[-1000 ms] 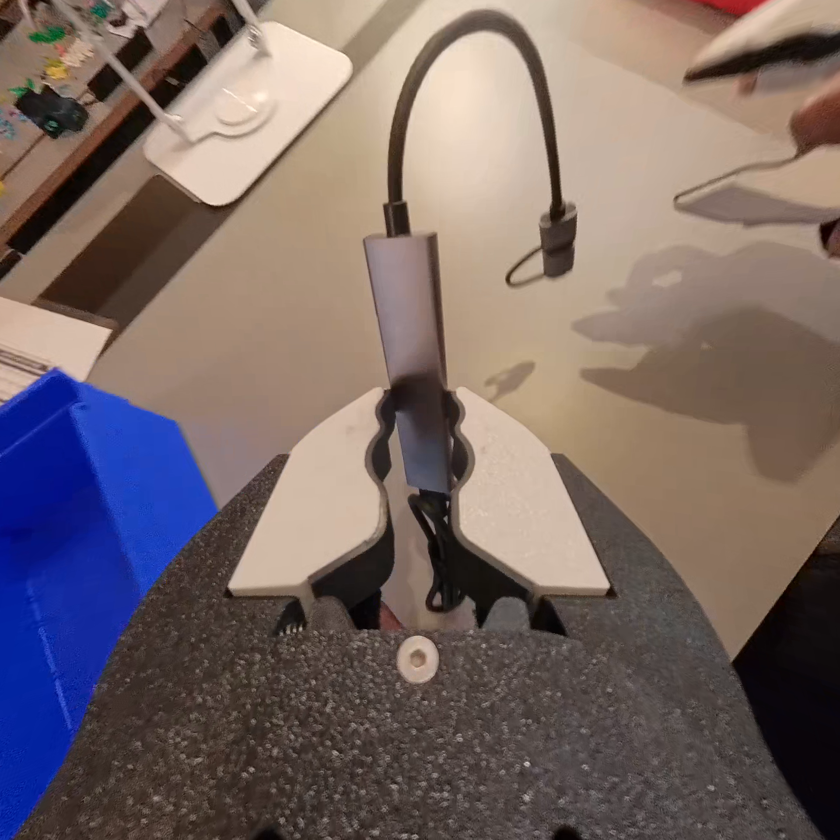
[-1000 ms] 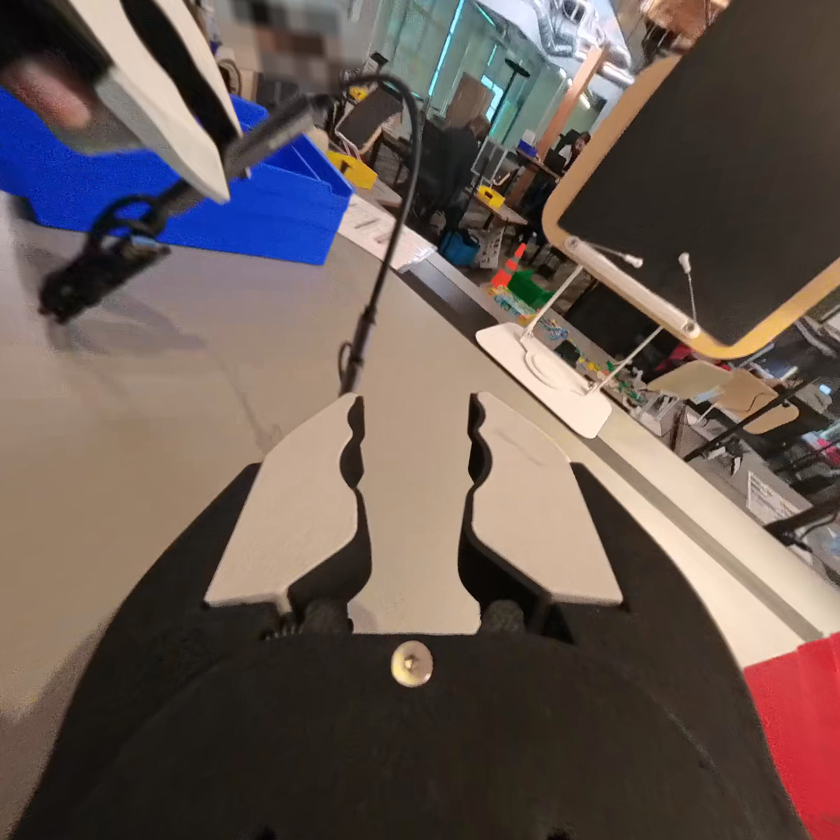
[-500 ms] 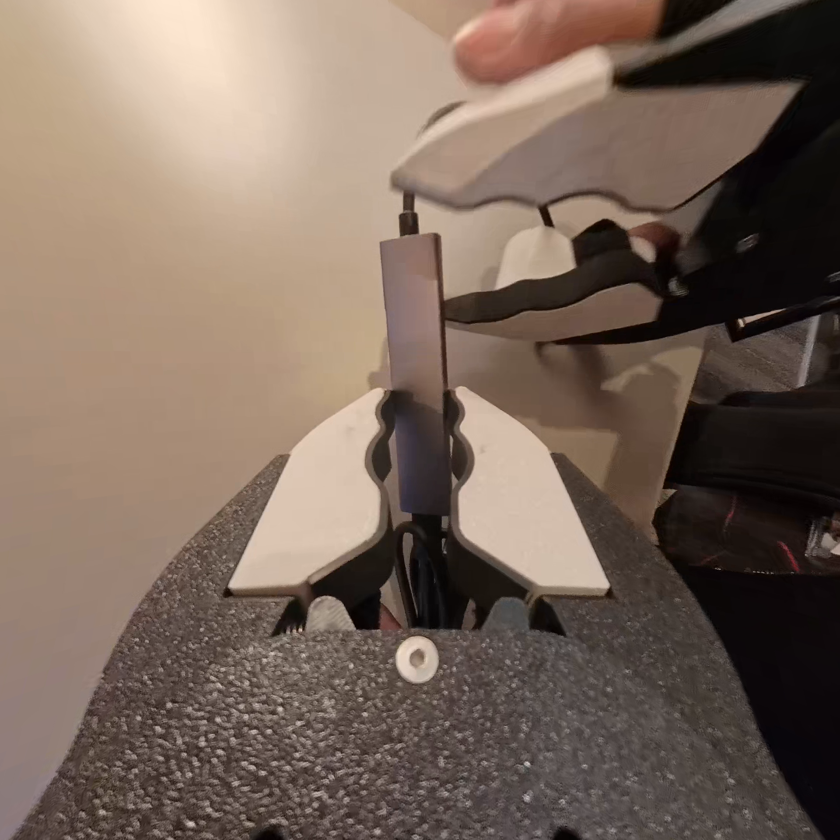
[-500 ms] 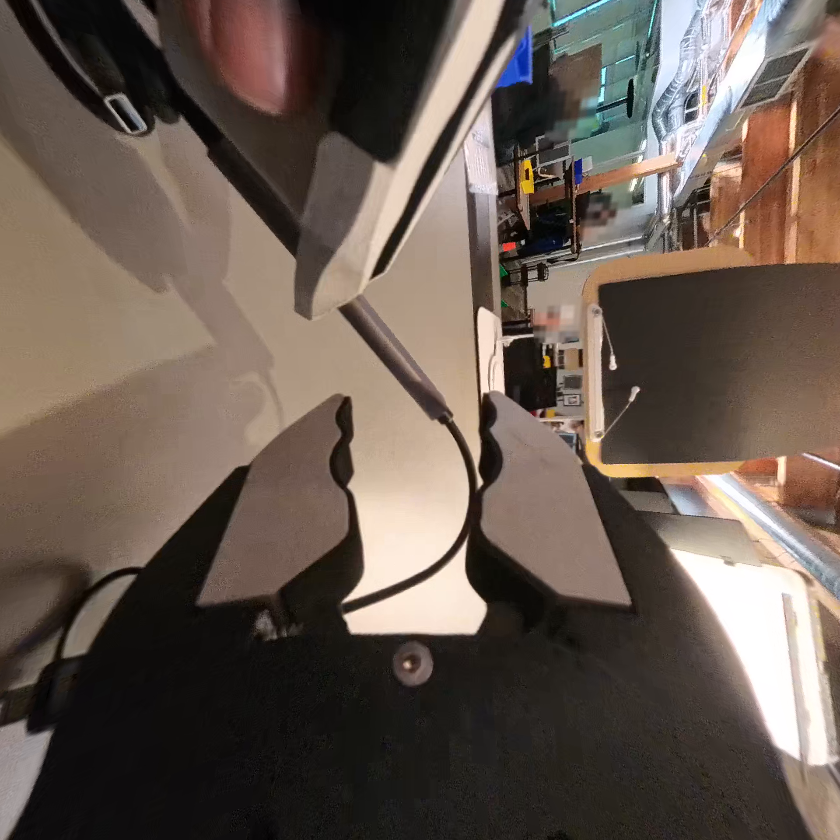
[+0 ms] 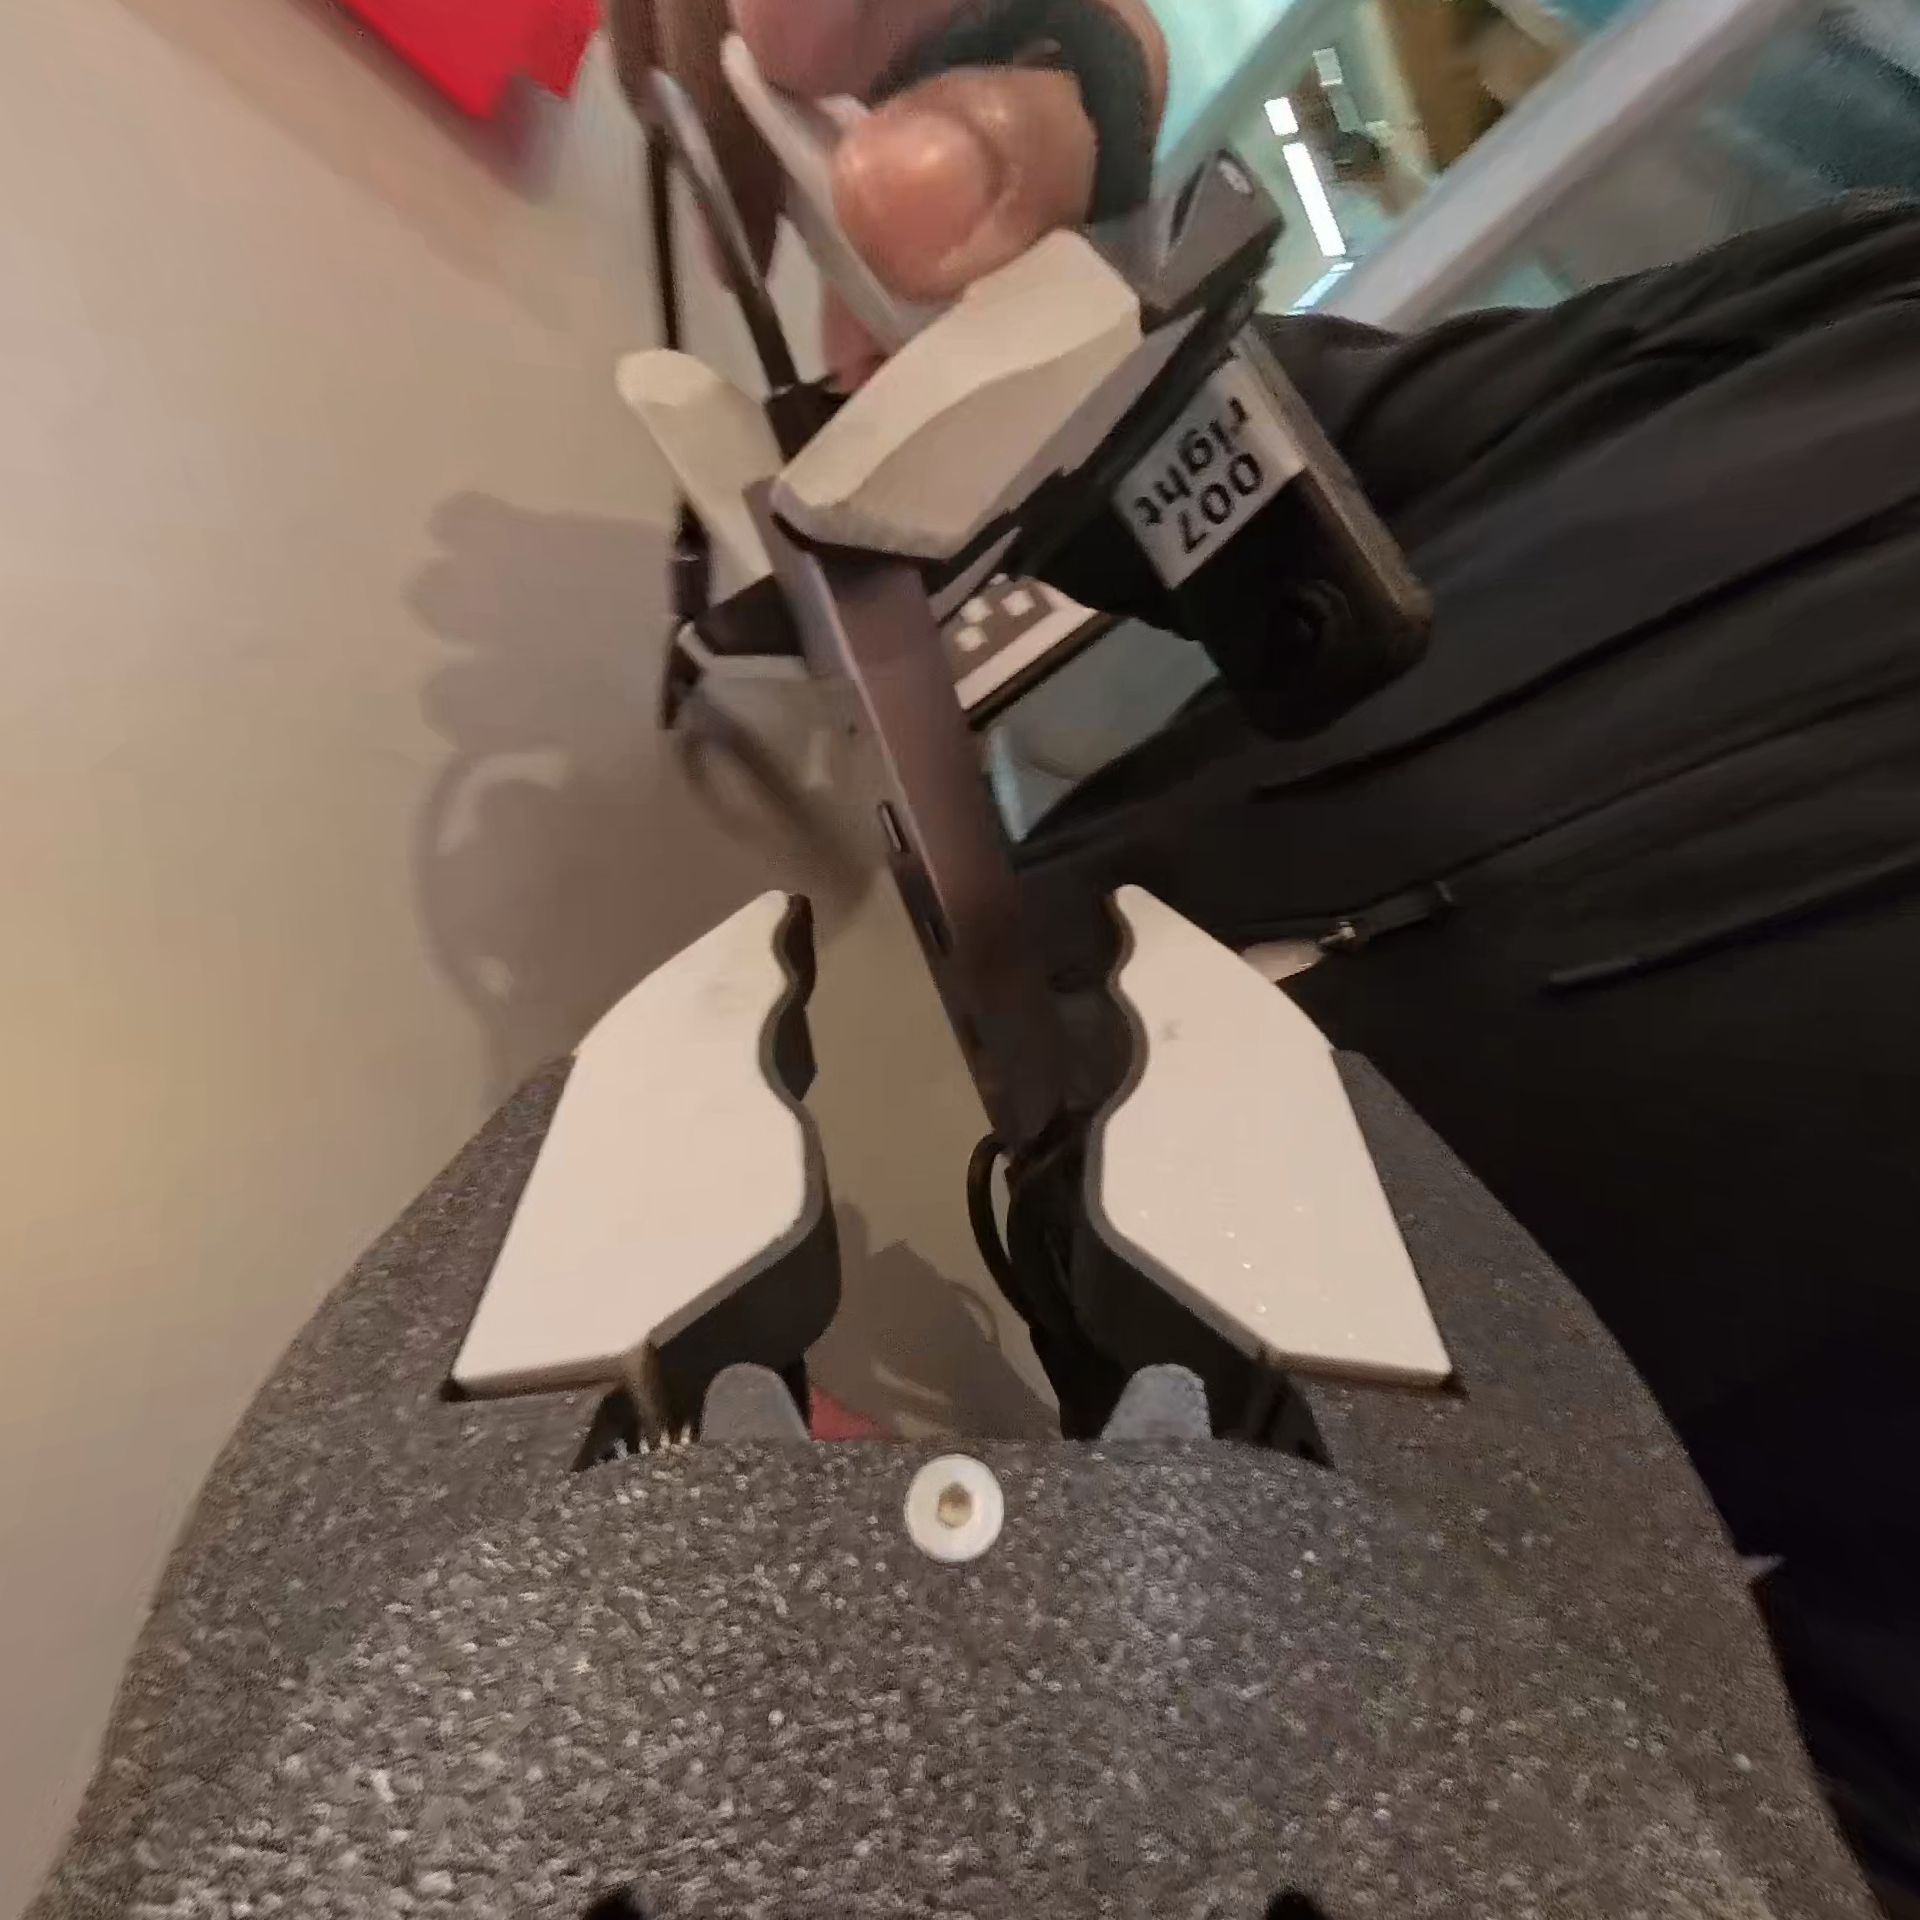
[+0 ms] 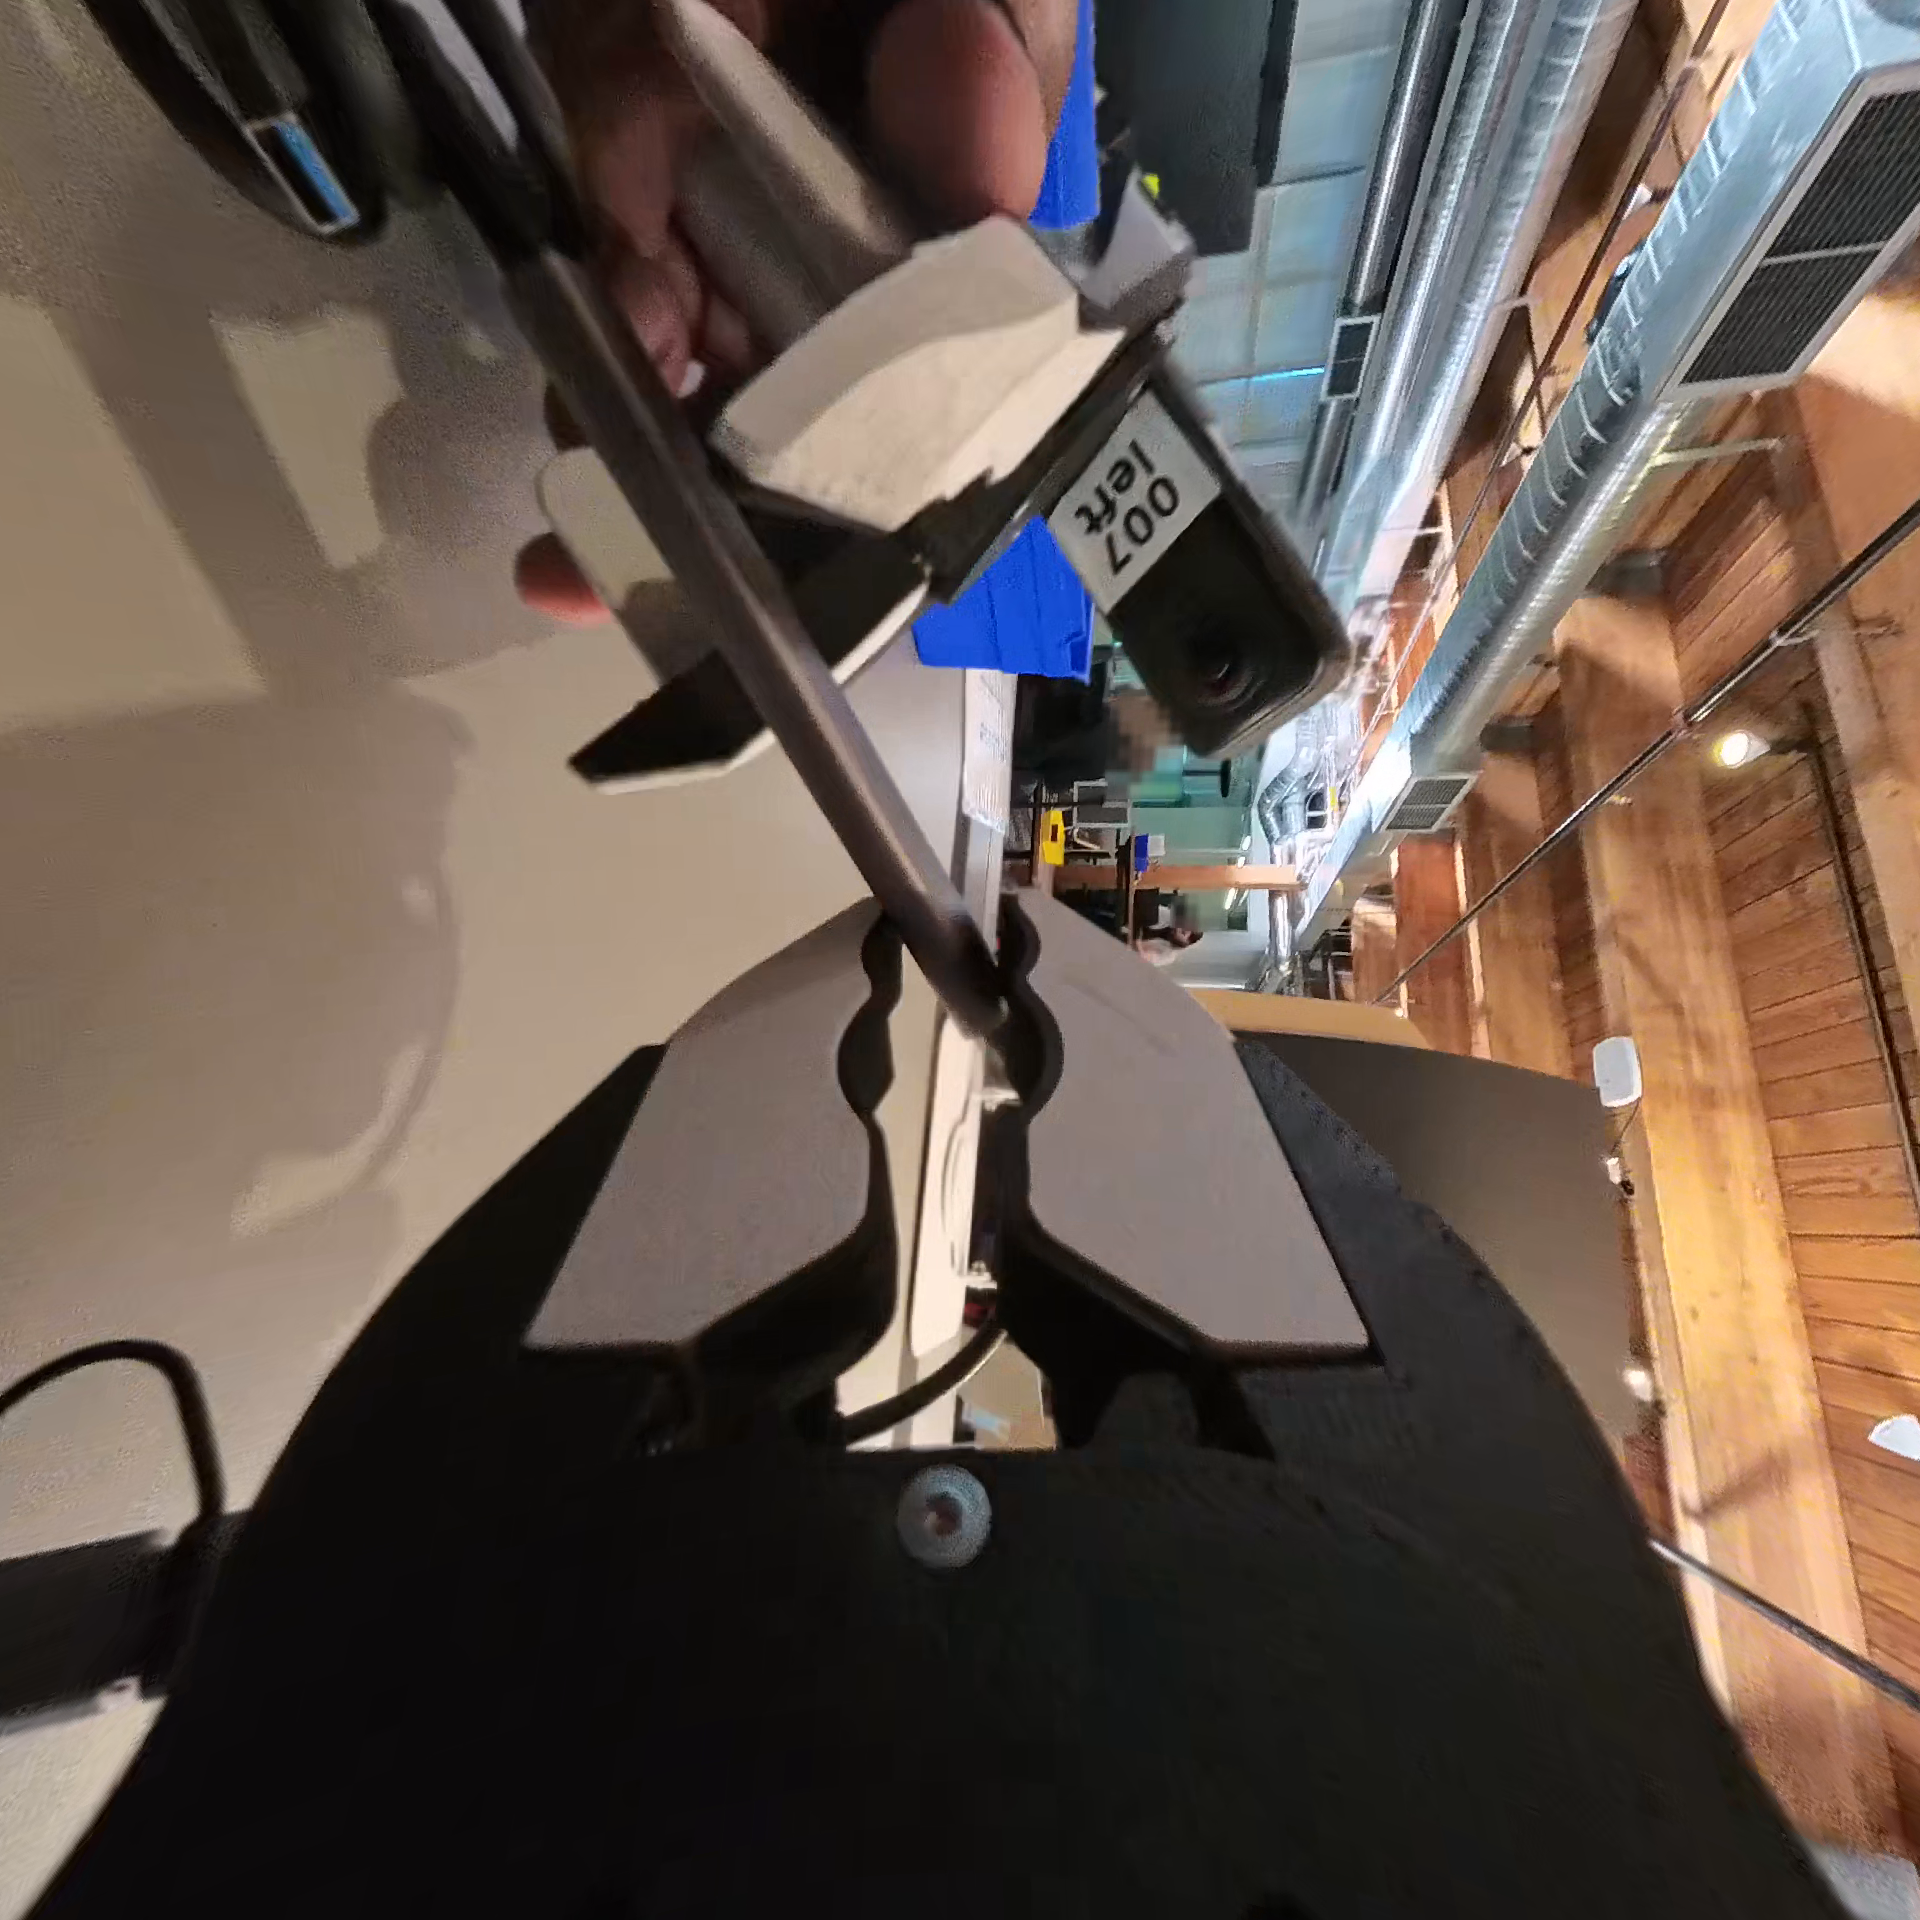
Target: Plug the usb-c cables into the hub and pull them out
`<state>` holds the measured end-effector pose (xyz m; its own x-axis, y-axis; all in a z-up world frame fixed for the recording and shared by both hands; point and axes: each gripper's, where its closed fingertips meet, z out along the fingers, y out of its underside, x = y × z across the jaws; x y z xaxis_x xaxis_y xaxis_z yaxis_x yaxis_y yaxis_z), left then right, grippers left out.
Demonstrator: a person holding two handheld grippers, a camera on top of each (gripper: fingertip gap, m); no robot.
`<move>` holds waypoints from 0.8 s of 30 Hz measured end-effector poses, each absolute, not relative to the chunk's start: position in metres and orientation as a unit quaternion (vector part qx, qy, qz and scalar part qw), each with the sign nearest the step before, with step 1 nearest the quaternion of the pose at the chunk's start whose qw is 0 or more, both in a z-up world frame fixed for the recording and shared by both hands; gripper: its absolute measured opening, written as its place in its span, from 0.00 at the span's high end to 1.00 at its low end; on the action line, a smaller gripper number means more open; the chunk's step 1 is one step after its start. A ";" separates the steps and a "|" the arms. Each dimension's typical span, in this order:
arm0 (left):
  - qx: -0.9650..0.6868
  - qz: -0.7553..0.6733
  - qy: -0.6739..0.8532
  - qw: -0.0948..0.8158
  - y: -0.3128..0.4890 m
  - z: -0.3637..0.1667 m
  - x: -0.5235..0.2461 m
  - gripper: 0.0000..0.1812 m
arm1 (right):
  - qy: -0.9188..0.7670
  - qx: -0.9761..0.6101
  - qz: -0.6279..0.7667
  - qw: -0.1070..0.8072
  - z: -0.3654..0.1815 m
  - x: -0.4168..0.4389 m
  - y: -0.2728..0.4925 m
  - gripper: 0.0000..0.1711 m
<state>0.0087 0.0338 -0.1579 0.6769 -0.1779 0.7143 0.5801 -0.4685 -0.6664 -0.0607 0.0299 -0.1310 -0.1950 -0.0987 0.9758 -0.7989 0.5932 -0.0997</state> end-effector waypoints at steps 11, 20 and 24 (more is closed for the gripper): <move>-0.622 -0.307 -0.319 0.646 0.034 -0.149 -0.062 0.95 | -0.805 0.007 0.369 0.465 -0.136 -0.081 0.066 0.80; -0.478 -0.239 -0.298 0.791 0.038 -0.105 -0.071 0.95 | -0.793 -0.241 0.560 -0.029 -0.158 -0.018 0.019 0.71; -0.453 -0.250 -0.257 0.816 0.043 -0.094 -0.060 0.95 | -0.793 -0.250 0.551 -0.075 -0.160 -0.018 0.012 0.77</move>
<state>-0.0600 0.0434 -0.0941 0.7422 -0.1759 0.6467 0.6417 0.4649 -0.6100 -0.0178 0.0121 -0.1604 -0.8637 0.3134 -0.3948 0.4792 0.2678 -0.8358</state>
